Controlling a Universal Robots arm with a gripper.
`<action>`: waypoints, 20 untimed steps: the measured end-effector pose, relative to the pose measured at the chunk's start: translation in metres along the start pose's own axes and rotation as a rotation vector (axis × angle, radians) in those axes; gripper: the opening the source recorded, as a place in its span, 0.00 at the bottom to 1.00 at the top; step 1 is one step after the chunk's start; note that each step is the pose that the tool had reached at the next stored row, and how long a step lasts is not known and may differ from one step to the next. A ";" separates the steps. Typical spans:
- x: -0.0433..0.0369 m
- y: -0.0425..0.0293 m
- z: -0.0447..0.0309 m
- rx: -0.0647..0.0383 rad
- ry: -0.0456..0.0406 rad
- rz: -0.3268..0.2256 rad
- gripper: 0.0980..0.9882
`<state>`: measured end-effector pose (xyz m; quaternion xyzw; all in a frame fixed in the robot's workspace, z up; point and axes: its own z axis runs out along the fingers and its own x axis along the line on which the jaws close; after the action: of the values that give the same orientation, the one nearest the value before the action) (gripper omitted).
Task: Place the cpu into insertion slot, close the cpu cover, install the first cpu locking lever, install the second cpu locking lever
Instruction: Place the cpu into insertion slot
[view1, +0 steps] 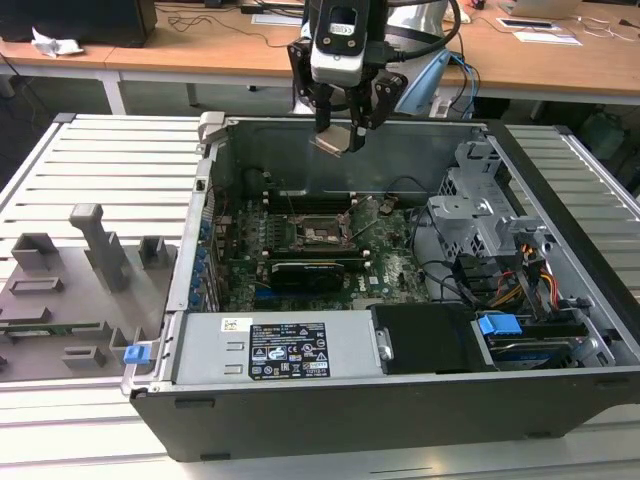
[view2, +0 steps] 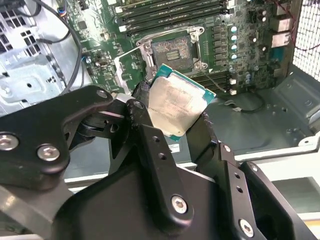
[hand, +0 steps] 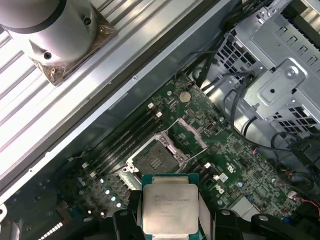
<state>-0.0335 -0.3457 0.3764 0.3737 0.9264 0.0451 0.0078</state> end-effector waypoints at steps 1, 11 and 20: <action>0.0000 0.0000 0.0004 0.000 -0.0016 0.019 0.49; -0.0001 -0.0003 0.0032 -0.004 -0.0172 0.193 0.49; -0.0002 -0.0010 0.0117 -0.004 -0.0191 0.211 0.49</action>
<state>-0.0335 -0.3457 0.3647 0.4697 0.8817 0.0439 0.0125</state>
